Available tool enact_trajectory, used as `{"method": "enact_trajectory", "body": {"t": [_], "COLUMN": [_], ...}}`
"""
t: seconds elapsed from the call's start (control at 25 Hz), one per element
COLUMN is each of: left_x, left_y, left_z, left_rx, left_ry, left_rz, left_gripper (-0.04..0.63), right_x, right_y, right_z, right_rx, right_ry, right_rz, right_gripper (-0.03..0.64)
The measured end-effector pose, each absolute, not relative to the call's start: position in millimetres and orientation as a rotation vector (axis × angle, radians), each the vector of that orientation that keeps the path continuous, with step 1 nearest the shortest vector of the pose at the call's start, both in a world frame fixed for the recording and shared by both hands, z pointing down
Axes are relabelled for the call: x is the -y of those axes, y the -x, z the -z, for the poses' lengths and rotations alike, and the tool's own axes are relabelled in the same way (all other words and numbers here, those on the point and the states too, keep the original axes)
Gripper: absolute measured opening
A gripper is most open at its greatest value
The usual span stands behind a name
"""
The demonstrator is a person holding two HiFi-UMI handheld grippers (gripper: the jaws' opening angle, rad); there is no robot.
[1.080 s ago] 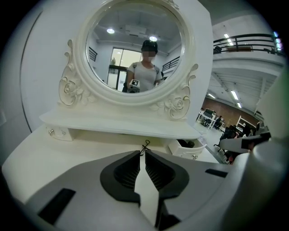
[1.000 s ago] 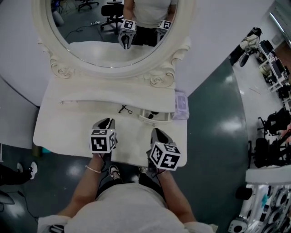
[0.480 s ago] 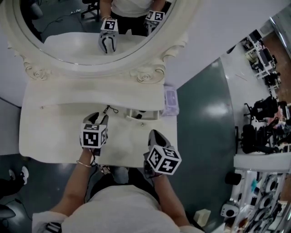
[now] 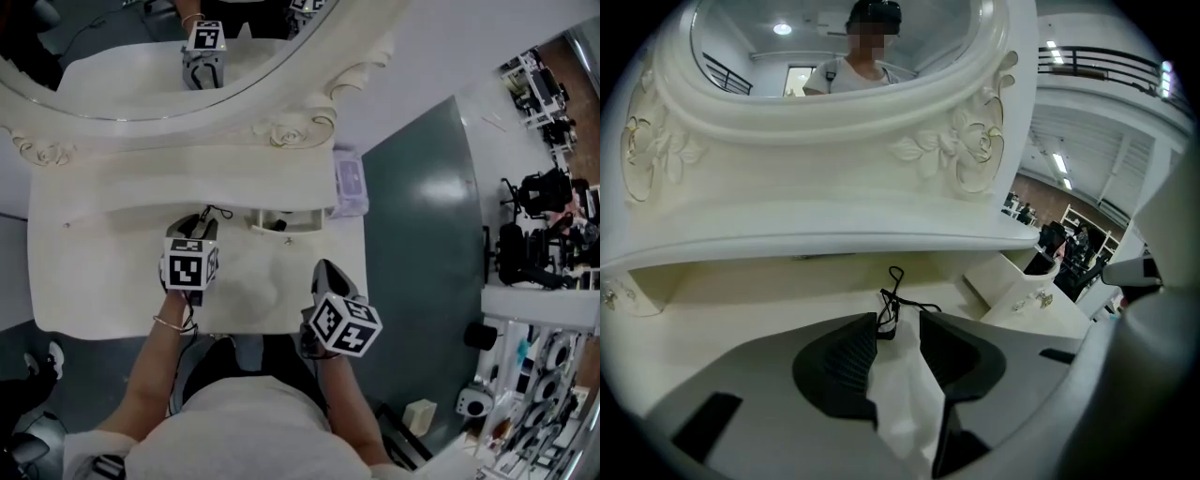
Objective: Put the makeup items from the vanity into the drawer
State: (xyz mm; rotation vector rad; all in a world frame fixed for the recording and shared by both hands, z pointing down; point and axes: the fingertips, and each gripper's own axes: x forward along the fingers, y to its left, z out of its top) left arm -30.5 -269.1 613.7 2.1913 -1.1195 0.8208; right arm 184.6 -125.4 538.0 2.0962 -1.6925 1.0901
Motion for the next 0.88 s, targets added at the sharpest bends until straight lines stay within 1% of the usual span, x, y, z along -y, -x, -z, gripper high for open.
{"method": "enact_trajectory", "body": {"t": [0.12,0.28,0.44,0.6,0.88], "left_x": [269.9,273.8,275.5,271.7,248.8], "left_y": [26.5,26.6,28.7,31.7,36.1], "left_z": [-617.7,-619.6,-618.2,-613.5,-602.8], "left_rx": [1.117,1.16,1.192,1.207,1.215], "left_ry": [-2.18,-2.163,-2.151,-2.142,-2.135], "left_rz": [-0.84,-0.859,-0.858,-0.849,-0.82], "left_gripper": [0.141,0.078,0.043,0.028,0.025], "right_x": [122.9,120.6,120.7,122.6,121.6], "right_y": [-188.5,-196.4,-199.2,-196.1,-189.2], "right_z": [-539.5,-540.2,-540.5,-540.3,-538.1], "right_rx": [1.679,1.66,1.664,1.689,1.736], "right_ry": [-2.104,-2.115,-2.115,-2.099,-2.073], "right_rz": [-1.103,-1.101,-1.102,-1.105,-1.094], "right_gripper": [0.018,0.018,0.018,0.018,0.018]}}
